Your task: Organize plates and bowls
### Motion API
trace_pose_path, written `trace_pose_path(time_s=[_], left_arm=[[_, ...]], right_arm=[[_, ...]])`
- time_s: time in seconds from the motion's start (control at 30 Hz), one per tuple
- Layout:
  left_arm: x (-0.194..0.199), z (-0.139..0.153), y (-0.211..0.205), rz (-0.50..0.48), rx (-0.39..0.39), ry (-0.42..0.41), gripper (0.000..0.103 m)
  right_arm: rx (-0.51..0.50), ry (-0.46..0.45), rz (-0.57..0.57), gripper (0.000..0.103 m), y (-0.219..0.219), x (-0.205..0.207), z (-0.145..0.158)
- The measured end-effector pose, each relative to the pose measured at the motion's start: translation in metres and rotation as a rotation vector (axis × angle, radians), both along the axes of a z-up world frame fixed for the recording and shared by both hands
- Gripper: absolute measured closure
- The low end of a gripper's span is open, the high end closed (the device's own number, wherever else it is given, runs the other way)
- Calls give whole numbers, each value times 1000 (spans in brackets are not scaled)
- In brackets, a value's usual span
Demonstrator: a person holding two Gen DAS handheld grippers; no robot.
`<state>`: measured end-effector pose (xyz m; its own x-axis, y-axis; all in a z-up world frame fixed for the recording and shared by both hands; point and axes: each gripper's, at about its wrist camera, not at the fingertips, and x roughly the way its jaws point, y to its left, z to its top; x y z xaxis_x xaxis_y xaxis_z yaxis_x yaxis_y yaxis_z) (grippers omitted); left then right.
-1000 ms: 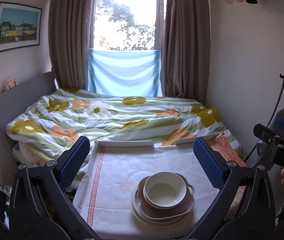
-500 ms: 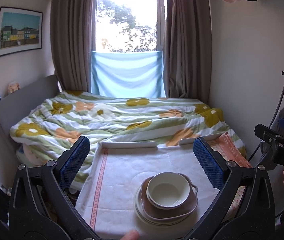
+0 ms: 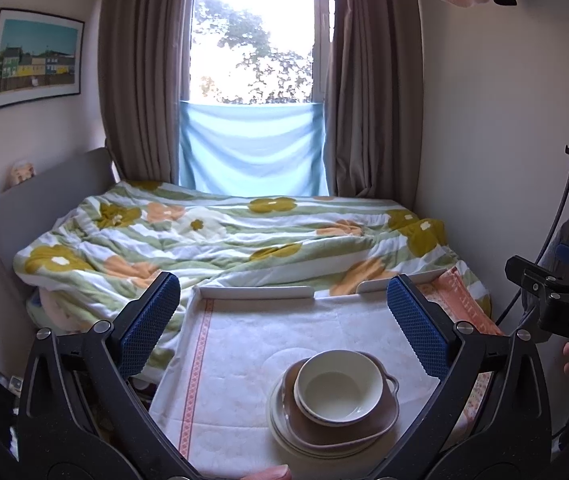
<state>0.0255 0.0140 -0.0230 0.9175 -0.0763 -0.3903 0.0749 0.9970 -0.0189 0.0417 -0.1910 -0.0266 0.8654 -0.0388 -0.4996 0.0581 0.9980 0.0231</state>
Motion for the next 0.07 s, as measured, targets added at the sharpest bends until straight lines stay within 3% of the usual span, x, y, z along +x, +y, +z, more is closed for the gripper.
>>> trace_pose_path(time_s=[0.07], left_arm=[[4, 0, 3, -4, -5, -3, 0]], right_arm=[[-3, 1, -5, 1, 3, 3, 0]])
